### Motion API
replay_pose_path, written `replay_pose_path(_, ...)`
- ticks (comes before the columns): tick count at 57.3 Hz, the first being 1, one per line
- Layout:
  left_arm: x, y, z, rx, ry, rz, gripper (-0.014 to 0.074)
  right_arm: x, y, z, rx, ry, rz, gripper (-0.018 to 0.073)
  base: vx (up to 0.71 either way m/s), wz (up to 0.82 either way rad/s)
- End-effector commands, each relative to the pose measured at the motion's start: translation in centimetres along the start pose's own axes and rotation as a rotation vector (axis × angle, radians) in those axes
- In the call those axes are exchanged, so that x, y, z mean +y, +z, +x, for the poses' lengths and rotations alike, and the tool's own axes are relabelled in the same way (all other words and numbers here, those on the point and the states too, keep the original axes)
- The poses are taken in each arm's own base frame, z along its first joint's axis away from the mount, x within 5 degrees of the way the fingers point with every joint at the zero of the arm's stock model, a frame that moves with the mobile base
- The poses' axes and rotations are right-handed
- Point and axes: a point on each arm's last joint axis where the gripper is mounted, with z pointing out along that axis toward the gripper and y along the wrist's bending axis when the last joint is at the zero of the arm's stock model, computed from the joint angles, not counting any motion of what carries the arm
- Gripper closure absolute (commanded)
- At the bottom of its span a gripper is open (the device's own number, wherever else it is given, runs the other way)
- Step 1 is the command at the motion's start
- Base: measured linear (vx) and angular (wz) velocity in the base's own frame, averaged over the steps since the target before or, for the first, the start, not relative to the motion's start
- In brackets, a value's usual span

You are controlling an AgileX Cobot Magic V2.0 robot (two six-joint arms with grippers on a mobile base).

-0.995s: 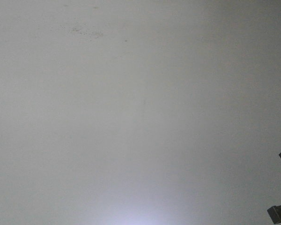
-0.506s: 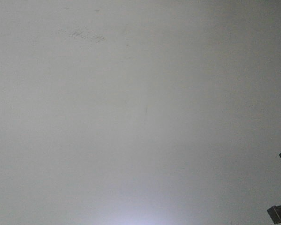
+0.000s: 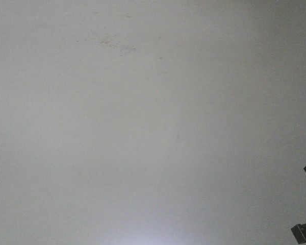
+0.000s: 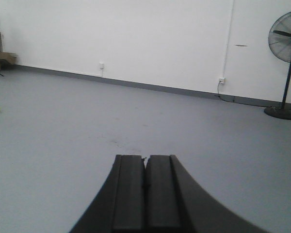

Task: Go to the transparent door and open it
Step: 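Turn the base away from the white wall toward the glass door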

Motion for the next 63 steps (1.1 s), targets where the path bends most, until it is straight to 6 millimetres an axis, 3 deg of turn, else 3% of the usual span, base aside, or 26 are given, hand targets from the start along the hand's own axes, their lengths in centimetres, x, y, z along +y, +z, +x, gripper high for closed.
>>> replay_pose_path(1, -0.06, -0.09, -0.57, -0.093, -0.017, 0.011, 0.0594, -0.07, -0.14, -0.70, -0.096, -0.008, 0.010, 0.0564, 0.30, 0.32)
replay_pose_path(63, -0.06, -0.09, -0.57, -0.093, -0.017, 0.011, 0.0594, -0.07, -0.14, -0.70, -0.096, -0.008, 0.010, 0.0564, 0.40, 0.22)
